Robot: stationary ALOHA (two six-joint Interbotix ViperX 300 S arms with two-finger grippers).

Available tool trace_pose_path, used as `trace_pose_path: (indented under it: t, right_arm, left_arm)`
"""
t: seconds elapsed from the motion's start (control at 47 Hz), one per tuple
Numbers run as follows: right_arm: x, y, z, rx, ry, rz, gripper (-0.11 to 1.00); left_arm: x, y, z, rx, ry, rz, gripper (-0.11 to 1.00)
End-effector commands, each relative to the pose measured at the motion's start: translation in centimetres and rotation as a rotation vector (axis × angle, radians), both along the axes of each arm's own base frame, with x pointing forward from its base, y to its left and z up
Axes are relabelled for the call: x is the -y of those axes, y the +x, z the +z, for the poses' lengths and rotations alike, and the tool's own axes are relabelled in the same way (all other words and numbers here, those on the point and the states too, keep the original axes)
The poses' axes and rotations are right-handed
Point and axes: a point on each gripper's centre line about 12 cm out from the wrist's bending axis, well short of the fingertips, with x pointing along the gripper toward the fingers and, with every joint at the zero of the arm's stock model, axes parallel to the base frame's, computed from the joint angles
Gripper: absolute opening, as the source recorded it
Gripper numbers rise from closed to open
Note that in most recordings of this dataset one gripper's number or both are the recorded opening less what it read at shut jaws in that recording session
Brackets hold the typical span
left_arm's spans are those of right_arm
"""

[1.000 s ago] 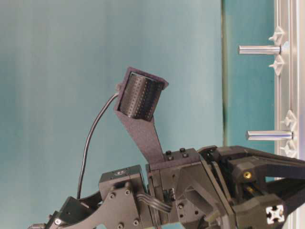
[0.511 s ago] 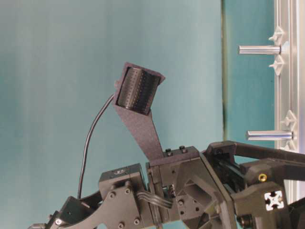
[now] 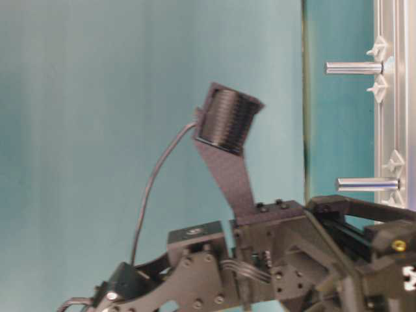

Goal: Find the location of the shaft and insert the large gear.
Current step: 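Lower the left gripper and close it on the blue gear's hub, then lift the blue gear with the left gripper and carry it over the rail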

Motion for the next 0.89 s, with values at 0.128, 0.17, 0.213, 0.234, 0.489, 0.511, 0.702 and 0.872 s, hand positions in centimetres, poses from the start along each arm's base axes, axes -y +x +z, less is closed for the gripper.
trace_pose_path:
  t: [0.128, 0.17, 0.213, 0.234, 0.489, 0.511, 0.702, 0.872]
  right_arm:
    - [0.0, 0.2, 0.4, 0.011, 0.005, -0.004, 0.06]
    - [0.1, 0.2, 0.4, 0.011, 0.005, -0.005, 0.06]
    - [0.0, 0.2, 0.3, 0.009, 0.005, -0.004, 0.06]
    - [0.0, 0.2, 0.4, 0.011, 0.005, -0.004, 0.06]
    - [0.0, 0.2, 0.3, 0.009, 0.007, -0.004, 0.06]
    - [0.0, 0.1, 0.3, 0.008, 0.005, -0.004, 0.06]
    - [0.0, 0.1, 0.3, 0.008, 0.005, -0.004, 0.06]
    - [0.0, 0.2, 0.3, 0.006, 0.005, -0.004, 0.06]
  left_arm:
    - [0.1, 0.5, 0.4, 0.041, -0.004, 0.001, 0.93]
    - [0.1, 0.6, 0.1, 0.037, -0.004, 0.001, 0.93]
    - [0.1, 0.5, -0.2, 0.031, -0.003, 0.002, 0.93]
    - [0.1, 0.5, -0.3, 0.029, -0.004, 0.004, 0.93]
    - [0.0, 0.3, -0.9, 0.012, -0.001, 0.004, 0.93]
    - [0.0, 0.2, -0.9, 0.011, -0.001, 0.004, 0.93]
    - [0.0, 0.1, -1.0, 0.004, -0.003, 0.012, 0.93]
    - [0.0, 0.0, -1.3, -0.005, -0.002, 0.012, 0.82]
